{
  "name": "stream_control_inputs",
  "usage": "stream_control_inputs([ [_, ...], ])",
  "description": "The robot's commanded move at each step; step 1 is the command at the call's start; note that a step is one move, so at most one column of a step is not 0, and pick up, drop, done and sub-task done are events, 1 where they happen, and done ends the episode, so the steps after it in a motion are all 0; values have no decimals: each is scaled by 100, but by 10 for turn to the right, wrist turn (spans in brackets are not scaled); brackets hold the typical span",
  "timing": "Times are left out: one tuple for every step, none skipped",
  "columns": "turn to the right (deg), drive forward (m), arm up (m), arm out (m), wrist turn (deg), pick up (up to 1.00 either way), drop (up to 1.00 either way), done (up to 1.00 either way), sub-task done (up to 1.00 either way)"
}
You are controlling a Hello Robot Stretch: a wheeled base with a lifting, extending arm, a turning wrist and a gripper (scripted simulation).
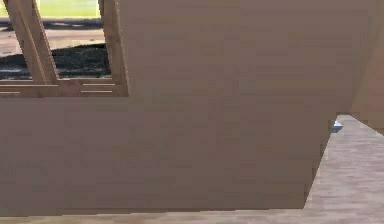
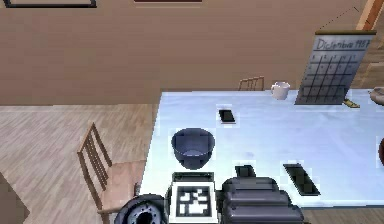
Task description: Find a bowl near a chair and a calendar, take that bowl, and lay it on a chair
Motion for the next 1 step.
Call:
stream_control_inputs([
  [0, 0, 0, 30, 0, 0, 0, 0, 0],
])
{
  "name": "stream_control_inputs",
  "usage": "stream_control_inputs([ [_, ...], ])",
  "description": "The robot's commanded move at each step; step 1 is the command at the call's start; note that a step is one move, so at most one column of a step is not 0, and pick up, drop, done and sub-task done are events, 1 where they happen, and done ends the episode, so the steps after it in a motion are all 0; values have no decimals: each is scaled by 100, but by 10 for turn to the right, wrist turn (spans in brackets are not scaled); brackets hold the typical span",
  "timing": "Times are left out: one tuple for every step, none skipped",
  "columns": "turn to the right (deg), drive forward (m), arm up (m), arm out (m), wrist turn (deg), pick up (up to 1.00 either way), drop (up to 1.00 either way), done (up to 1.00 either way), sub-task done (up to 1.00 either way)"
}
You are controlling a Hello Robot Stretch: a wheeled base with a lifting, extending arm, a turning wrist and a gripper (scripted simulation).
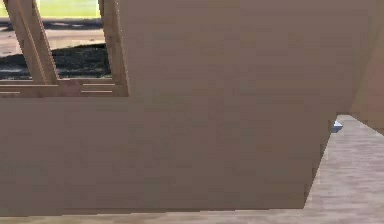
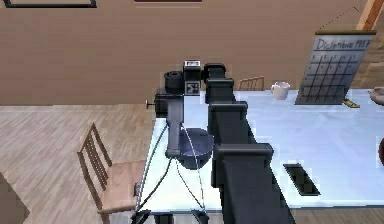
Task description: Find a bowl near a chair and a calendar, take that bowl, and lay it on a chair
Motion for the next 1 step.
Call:
stream_control_inputs([
  [0, 0, 0, 0, 450, 0, 0, 0, 0],
])
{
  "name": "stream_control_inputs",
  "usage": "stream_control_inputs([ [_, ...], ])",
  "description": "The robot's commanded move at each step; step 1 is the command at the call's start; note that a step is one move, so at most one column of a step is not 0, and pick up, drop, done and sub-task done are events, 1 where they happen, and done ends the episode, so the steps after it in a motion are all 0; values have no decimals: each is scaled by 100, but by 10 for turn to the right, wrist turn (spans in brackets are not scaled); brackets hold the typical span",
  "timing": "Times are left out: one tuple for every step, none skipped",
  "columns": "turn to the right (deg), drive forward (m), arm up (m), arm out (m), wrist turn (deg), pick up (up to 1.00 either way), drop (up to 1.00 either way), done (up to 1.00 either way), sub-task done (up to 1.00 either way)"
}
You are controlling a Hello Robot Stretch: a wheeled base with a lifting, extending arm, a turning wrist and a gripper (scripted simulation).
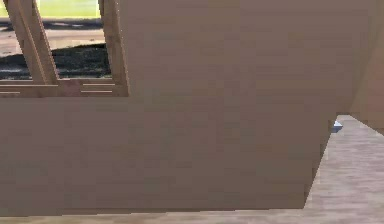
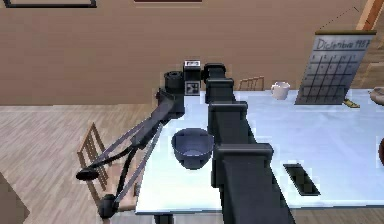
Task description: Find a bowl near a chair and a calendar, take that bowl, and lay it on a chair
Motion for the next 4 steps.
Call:
stream_control_inputs([
  [0, 0, 0, 0, 450, 0, 0, 0, 0],
  [0, 0, 0, 0, 450, 0, 0, 0, 0],
  [0, 0, 0, 0, 450, 0, 0, 0, 0],
  [0, 0, -26, 0, 0, 0, 0, 0, 0],
])
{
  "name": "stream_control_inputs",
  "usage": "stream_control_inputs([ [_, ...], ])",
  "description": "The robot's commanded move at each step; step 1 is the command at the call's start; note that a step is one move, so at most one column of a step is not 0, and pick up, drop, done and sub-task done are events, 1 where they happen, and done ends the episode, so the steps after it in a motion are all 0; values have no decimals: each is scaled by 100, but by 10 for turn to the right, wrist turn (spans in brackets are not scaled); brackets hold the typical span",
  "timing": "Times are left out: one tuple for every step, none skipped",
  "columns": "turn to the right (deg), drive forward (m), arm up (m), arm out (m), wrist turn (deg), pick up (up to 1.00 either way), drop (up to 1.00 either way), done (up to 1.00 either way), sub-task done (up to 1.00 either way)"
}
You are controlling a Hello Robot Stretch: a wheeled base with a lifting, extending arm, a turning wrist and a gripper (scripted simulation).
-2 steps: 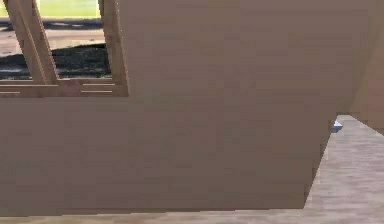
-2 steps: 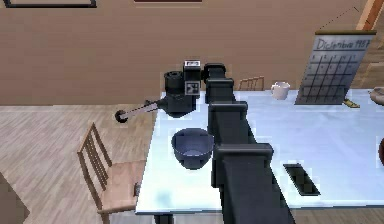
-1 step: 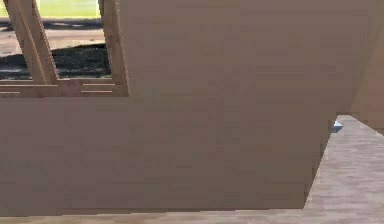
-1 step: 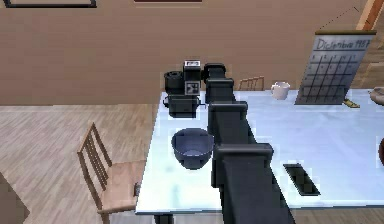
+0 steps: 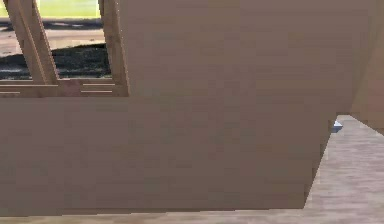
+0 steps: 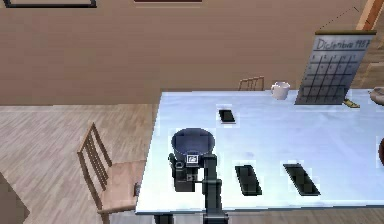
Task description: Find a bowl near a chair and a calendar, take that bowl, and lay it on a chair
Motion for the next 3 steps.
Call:
stream_control_inputs([
  [0, 0, 0, 0, 0, 100, 0, 0, 0],
  [0, 0, 10, 0, 0, 0, 0, 0, 0],
  [0, 0, 16, 0, 0, 0, 0, 0, 0],
])
